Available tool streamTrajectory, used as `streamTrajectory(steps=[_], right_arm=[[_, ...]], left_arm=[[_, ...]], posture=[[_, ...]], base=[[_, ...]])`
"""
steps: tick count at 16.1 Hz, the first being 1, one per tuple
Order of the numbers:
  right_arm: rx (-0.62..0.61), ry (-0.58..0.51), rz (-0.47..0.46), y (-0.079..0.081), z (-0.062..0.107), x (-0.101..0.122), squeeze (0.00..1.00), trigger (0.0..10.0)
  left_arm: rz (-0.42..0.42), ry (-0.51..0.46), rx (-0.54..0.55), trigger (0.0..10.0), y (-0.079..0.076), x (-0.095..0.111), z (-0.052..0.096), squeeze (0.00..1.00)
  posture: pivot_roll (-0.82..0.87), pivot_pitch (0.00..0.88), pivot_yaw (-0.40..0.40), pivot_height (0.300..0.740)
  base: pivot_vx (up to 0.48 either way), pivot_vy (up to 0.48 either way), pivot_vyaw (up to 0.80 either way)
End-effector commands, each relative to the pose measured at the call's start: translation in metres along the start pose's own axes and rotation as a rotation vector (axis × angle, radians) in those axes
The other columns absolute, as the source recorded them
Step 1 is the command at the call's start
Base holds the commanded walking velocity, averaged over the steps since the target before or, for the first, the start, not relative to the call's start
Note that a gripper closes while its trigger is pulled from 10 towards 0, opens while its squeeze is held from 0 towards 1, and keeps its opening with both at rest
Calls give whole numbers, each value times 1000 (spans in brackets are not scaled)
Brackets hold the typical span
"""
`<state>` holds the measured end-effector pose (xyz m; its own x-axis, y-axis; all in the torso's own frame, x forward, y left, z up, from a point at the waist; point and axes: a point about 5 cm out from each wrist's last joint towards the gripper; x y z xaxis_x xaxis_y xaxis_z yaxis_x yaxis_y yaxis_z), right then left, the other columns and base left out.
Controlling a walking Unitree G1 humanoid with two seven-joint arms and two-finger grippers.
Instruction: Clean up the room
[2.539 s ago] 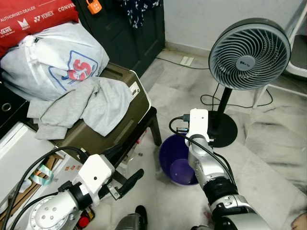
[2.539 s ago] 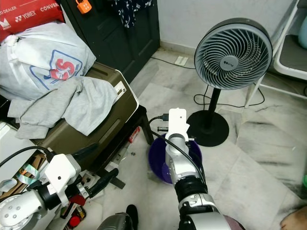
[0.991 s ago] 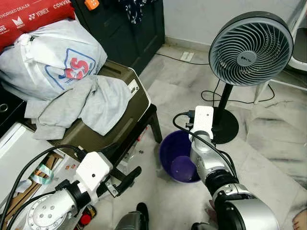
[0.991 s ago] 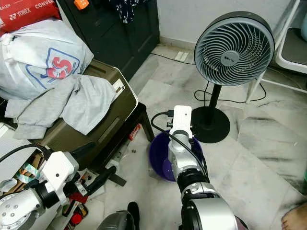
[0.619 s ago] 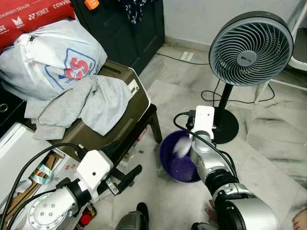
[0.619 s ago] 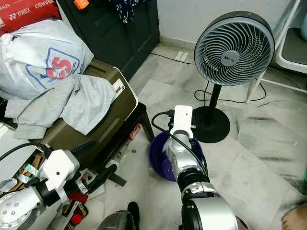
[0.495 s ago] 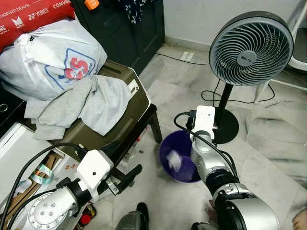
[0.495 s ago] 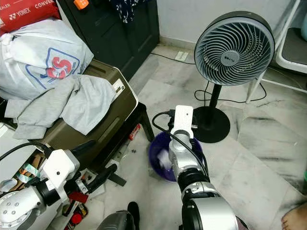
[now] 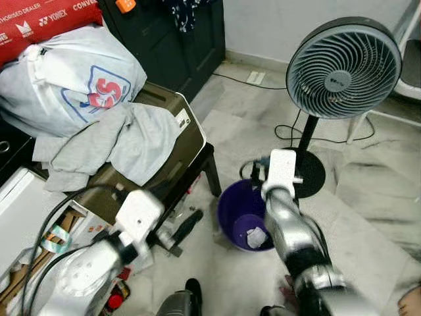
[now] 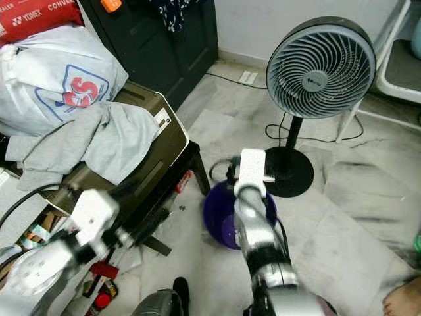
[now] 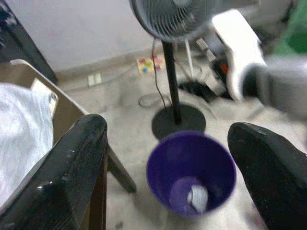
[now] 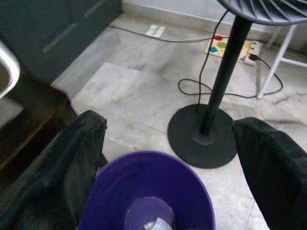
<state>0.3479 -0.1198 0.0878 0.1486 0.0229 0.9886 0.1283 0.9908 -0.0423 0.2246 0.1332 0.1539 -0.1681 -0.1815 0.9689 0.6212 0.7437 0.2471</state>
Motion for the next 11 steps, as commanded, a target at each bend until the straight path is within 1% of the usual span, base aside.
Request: streamTrajectory(steps=[1,2,3,4,5,6,7,8,9,10,11], right_arm=[[60,-6,49,2,12,-5,1000,10000],[72,-13,68,-1,18,-7,1000,10000],[82,-16,75,-7,22,-8,1000,10000],[89,-49,96,-14,25,-4,1000,10000],[107,-94,122,-22,25,7,1000,10000],[118,-113,143,-27,25,13,1000,10000],[120,-117,158,-33,27,15,1000,10000],[120,-112,162,-38,28,15,1000,10000],[120,-104,168,-43,28,13,1000,10000],[121,-98,175,-48,32,12,1000,10000],[126,-96,176,-53,39,10,1000,10000]], left_arm=[[-9,-17,34,10000,3,0,-5,0],[-8,-37,49,10000,4,2,-9,0],[-6,-53,66,10000,6,3,-15,0],[2,-71,100,10000,9,3,-21,0],[0,-83,158,10000,16,1,-28,0],[-3,-83,235,10000,24,-1,-32,0],[-8,-74,328,10000,34,-4,-34,0],[-18,-66,388,10000,42,-6,-37,0],[-1,-53,445,10000,51,-11,-40,0],[21,-53,494,10000,59,-14,-41,0],[35,-43,547,10000,66,-19,-46,0]], posture=[[71,180,89,740],[65,174,86,740],[33,143,72,740],[9,117,64,740],[-18,81,58,740],[-31,59,55,740],[-45,32,50,740],[-48,24,49,740],[-61,0,41,740],[-68,0,35,740],[-72,0,33,740]], base=[[0,0,0],[0,0,0],[0,0,0],[0,0,0],[0,0,0],[0,0,0],[0,0,0],[0,0,0],[0,0,0],[0,0,0],[0,0,0]])
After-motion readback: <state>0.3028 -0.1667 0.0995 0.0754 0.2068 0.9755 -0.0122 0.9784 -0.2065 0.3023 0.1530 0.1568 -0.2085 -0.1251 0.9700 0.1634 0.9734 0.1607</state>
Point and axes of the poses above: a point about 5 cm out from each wrist's last joint towards the gripper, its own z axis pointing back from the gripper into the wrist, its own x axis along the axis of the wrist's last joint, y = z × x, and after that the axes turned 2 degrees about -z, right-handed
